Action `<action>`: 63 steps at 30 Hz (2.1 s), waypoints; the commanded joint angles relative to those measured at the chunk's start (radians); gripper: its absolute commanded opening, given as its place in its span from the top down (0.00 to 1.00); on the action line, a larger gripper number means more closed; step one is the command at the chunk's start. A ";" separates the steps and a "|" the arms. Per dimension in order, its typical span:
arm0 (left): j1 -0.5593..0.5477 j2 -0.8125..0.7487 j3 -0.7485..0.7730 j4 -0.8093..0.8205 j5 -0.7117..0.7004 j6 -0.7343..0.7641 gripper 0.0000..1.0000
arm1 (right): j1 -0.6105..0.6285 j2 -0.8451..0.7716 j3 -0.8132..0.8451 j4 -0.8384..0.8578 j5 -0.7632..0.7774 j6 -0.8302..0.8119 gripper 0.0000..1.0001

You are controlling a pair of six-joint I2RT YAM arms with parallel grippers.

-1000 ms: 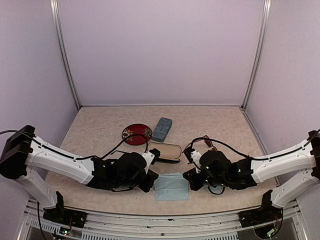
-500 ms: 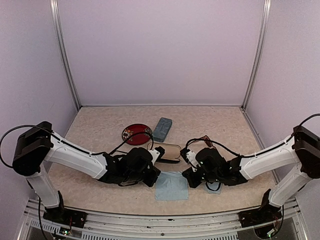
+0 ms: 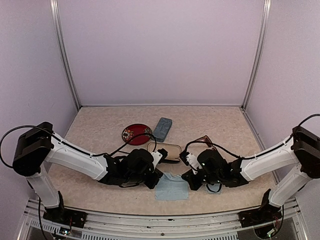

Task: Organize the sunglasses
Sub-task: Fold the glasses cleaning cloth at the center of the board.

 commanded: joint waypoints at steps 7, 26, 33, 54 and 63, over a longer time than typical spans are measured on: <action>-0.047 -0.037 -0.023 -0.012 -0.013 0.026 1.00 | -0.009 -0.056 -0.058 0.010 -0.070 -0.005 1.00; -0.086 -0.054 -0.047 -0.043 -0.049 0.026 1.00 | 0.006 -0.102 -0.098 0.021 -0.107 0.022 1.00; -0.084 -0.068 -0.047 -0.045 -0.060 0.031 1.00 | 0.027 -0.087 -0.076 0.008 -0.113 0.019 1.00; -0.109 -0.085 -0.053 -0.057 -0.072 0.021 1.00 | 0.048 -0.096 -0.063 -0.032 -0.088 0.010 1.00; -0.128 -0.067 -0.059 -0.062 -0.080 0.000 1.00 | 0.060 -0.095 -0.079 -0.029 -0.099 0.023 1.00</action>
